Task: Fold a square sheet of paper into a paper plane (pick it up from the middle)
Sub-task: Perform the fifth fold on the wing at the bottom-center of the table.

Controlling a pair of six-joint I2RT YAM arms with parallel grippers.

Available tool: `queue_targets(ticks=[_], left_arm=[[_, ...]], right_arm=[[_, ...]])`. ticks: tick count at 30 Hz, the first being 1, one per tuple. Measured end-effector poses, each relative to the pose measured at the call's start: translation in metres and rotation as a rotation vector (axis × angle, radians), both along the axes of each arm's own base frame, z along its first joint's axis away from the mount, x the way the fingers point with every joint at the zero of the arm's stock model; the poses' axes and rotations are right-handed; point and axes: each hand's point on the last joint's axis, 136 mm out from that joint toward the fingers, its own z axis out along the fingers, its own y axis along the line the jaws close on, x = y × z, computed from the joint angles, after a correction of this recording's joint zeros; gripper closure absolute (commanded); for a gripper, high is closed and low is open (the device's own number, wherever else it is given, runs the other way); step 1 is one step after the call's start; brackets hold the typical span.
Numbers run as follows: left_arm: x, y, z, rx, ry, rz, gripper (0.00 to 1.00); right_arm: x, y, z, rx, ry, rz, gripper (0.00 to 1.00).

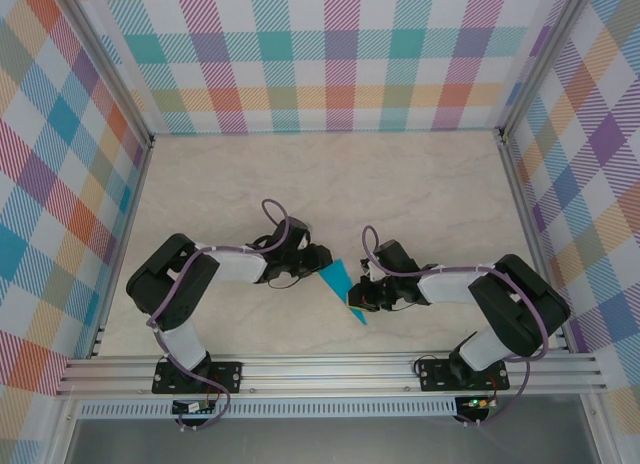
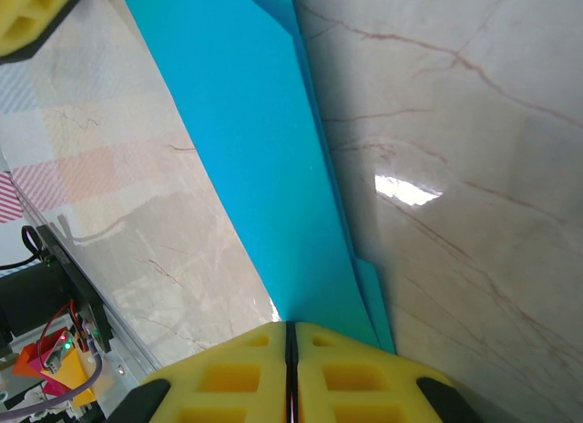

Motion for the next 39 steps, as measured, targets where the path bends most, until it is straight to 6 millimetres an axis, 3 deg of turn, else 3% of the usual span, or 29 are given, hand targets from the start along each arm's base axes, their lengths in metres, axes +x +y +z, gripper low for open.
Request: queue_targets(ticks=[7,13,17,20,23,31,39], left_arm=[[0.011,0.024,0.005,0.06,-0.025,0.035,0.65],[0.012,0.025,0.056,0.009,-0.117,0.035,0.64],[0.001,0.008,0.078,-0.043,-0.155,-0.014,0.64],[-0.015,-0.012,0.074,-0.062,-0.141,-0.077,0.66],[-0.025,-0.028,0.057,-0.064,-0.104,-0.117,0.66],[-0.029,-0.027,-0.002,0.018,0.003,-0.102,0.7],[-0.025,-0.029,-0.002,0.022,-0.001,-0.094,0.71]], right_arm=[[0.0,0.0,0.0,0.001,0.003,-0.005,0.9],[0.0,0.0,0.0,0.001,0.009,-0.011,0.9],[0.0,0.0,0.001,0.001,0.011,-0.014,0.9],[0.001,0.0,0.001,0.002,0.012,-0.016,0.9],[0.0,0.0,0.001,0.001,0.014,-0.016,0.9],[-0.001,-0.002,0.002,-0.006,0.016,-0.018,0.89],[-0.001,0.002,0.012,-0.032,0.009,-0.007,0.88]])
